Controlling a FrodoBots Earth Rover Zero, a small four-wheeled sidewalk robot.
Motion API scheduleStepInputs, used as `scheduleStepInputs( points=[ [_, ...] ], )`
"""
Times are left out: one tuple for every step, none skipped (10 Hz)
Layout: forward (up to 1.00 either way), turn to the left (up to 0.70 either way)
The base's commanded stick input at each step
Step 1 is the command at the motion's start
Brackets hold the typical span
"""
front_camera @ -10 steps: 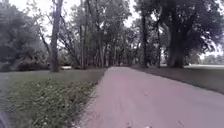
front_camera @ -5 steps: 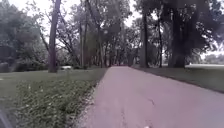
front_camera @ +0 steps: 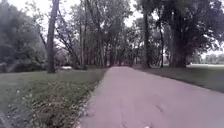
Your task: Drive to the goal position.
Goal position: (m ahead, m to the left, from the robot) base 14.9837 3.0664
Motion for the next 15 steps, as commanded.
scheduleStepInputs(
  points=[
    [0.70, 0.00],
    [0.70, 0.00],
    [0.69, 0.00],
    [0.69, 0.00],
    [0.70, 0.00],
    [0.70, -0.05],
    [0.70, -0.14],
    [0.70, -0.08],
    [0.70, -0.02],
    [0.70, 0.00],
    [0.70, 0.00],
    [0.70, 0.00],
    [0.70, 0.00],
    [0.70, 0.00],
    [0.70, 0.00]
  ],
)
